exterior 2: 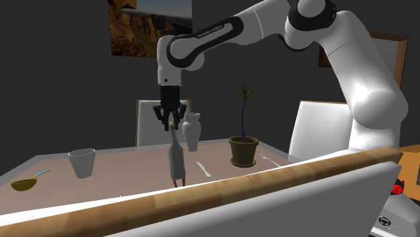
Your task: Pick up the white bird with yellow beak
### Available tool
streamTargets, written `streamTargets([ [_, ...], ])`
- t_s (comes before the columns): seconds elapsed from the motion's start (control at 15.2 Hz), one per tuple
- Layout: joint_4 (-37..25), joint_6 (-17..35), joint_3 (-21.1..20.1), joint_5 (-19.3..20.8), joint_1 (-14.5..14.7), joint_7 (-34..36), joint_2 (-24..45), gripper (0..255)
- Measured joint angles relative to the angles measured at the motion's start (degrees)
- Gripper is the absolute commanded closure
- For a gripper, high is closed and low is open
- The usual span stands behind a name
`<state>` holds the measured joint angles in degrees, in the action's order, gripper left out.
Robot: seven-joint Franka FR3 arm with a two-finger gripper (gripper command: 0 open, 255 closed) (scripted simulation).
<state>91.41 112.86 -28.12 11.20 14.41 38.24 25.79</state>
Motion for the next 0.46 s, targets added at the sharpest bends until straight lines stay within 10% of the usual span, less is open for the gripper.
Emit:
streamTargets([
  [0.46, -2.94, -4.21, -0.46, -0.81, 0.02, -0.35, -1.43, 255],
])
